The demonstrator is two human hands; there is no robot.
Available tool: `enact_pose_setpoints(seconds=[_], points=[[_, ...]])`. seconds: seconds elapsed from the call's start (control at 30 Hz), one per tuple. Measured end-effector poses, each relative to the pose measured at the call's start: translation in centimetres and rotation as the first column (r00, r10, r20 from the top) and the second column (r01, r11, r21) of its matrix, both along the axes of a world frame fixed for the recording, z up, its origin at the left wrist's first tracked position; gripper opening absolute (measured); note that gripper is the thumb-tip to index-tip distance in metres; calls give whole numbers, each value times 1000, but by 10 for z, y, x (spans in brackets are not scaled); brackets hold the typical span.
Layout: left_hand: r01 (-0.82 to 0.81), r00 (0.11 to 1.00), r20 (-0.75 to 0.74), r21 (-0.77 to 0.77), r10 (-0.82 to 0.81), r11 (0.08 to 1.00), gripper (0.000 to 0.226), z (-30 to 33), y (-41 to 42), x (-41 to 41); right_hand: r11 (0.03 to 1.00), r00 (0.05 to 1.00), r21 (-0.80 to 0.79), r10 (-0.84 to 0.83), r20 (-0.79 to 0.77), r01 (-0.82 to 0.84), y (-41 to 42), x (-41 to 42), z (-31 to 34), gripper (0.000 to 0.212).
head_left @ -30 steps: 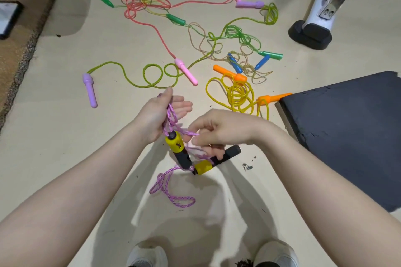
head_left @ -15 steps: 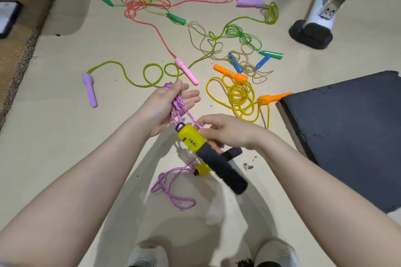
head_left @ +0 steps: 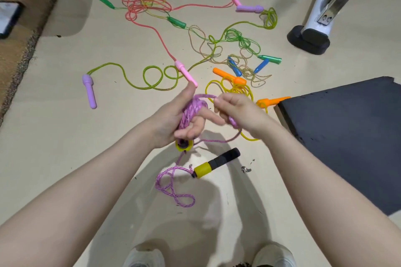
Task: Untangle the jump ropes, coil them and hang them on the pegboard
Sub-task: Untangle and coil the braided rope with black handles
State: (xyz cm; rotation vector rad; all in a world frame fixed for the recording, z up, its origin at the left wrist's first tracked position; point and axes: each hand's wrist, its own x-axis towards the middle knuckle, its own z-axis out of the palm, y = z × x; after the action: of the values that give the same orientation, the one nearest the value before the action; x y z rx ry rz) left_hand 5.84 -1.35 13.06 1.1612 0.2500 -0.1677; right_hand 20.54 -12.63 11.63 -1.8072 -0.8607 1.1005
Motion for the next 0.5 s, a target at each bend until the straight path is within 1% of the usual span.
enact_pose_setpoints(seconds=[0.03, 0.07, 0.1, 0.13, 0.17, 0.2, 0.23, 0.27, 0.3, 0.33, 0.37, 0.4, 0.43, 0.47, 0.5], points=[[-54, 995, 78, -26, 56, 998, 60, 4, 1, 0, 996, 999, -77, 51, 7, -51, -3, -6, -6, 33], [-161, 980, 113, -38, 165, 986, 47, 8, 1, 2, 981, 993, -154, 113, -22, -115, -7, -12, -11, 36], [-301, 947, 98, -58, 306, 952, 36, 11, 3, 4, 957, 981, -217, 187, -53, -194, -10, -19, -12, 38], [-445, 892, 49, -85, 449, 892, 28, 12, 6, 8, 921, 960, -272, 278, -46, -279, -12, -24, -10, 39], [-572, 819, -10, -83, 573, 816, 21, 8, 11, 11, 876, 927, -328, 375, 4, -353, -13, -27, -5, 39], [-663, 748, -75, -92, 659, 743, 20, 3, 16, 12, 835, 883, -370, 463, 71, -408, -12, -29, 2, 39], [-720, 693, -147, -102, 706, 686, 22, -4, 20, 12, 809, 844, -382, 523, 122, -446, -10, -31, 12, 38], [-756, 650, -228, -98, 725, 647, 23, -11, 21, 10, 796, 818, -370, 558, 141, -479, -7, -33, 22, 35], [-759, 630, -294, -38, 719, 650, 24, -19, 23, 6, 789, 802, -333, 581, 136, -515, -4, -35, 34, 30], [-711, 646, -333, 65, 687, 700, 26, -24, 19, 2, 783, 790, -283, 601, 119, -554, -1, -37, 45, 27], [-591, 698, -346, 214, 626, 778, 28, -26, 14, -4, 783, 785, -221, 611, 100, -581, 1, -39, 55, 25], [-443, 763, -349, 330, 544, 833, 34, -25, 7, -9, 796, 793, -154, 601, 94, -585, 4, -40, 62, 22], [-303, 821, -358, 387, 445, 871, 43, -22, 0, -12, 829, 822, -80, 560, 108, -554, 6, -39, 68, 18], [-197, 855, -393, 359, 339, 913, 55, -18, -5, -12, 879, 872, 16, 471, 133, -477, 10, -35, 70, 15], [-101, 879, -425, 279, 217, 955, 72, -14, -8, -11, 930, 932, 113, 335, 137, -351, 13, -28, 69, 15]])
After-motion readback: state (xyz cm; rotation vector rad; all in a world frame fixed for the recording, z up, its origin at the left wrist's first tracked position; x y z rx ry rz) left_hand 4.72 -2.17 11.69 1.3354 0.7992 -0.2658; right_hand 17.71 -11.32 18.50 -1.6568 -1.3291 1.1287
